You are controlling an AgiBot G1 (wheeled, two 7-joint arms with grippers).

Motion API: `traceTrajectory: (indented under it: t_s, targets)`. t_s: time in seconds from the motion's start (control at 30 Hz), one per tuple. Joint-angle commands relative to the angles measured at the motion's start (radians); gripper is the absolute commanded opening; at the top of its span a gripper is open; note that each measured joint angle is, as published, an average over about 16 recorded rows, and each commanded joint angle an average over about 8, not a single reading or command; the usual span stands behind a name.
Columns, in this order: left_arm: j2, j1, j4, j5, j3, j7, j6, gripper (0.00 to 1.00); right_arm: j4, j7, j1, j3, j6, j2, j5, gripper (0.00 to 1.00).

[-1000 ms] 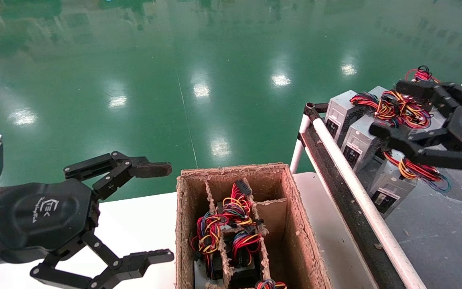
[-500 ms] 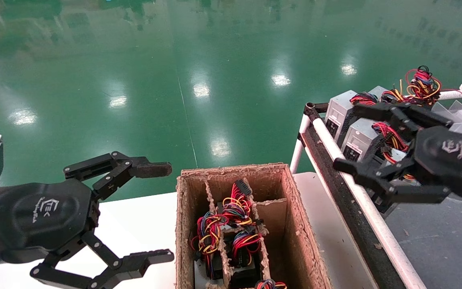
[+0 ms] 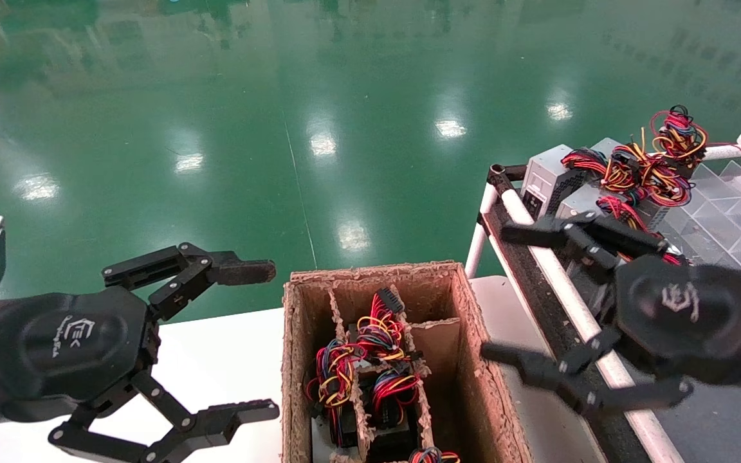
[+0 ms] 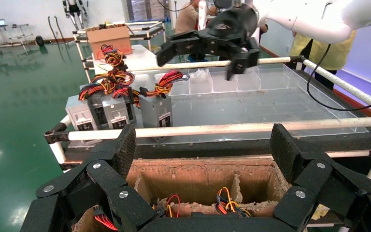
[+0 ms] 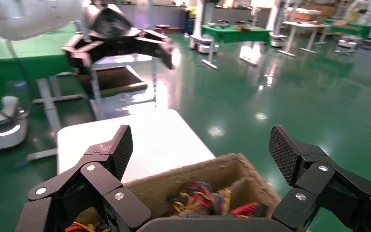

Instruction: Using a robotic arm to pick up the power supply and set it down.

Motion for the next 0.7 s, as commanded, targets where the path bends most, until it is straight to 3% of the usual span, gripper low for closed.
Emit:
traceTrajectory:
  t_s: [0.03,0.33,0.7]
  targets:
    - [0.0,0.0,0.0,0.0,0.0,0.0,0.0,1.0,0.023,0.011,-0.008,0.003,-0.005,-0.003,0.0,1.0]
    - [0.0,0.0,0.0,0.0,0.0,0.0,0.0,1.0,0.109,0.05,-0.039,0.015,-0.025,-0.015,0.001,1.0]
    - [0.0,0.0,0.0,0.0,0.0,0.0,0.0,1.0,0.113,0.051,-0.041,0.016,-0.027,-0.016,0.001,1.0]
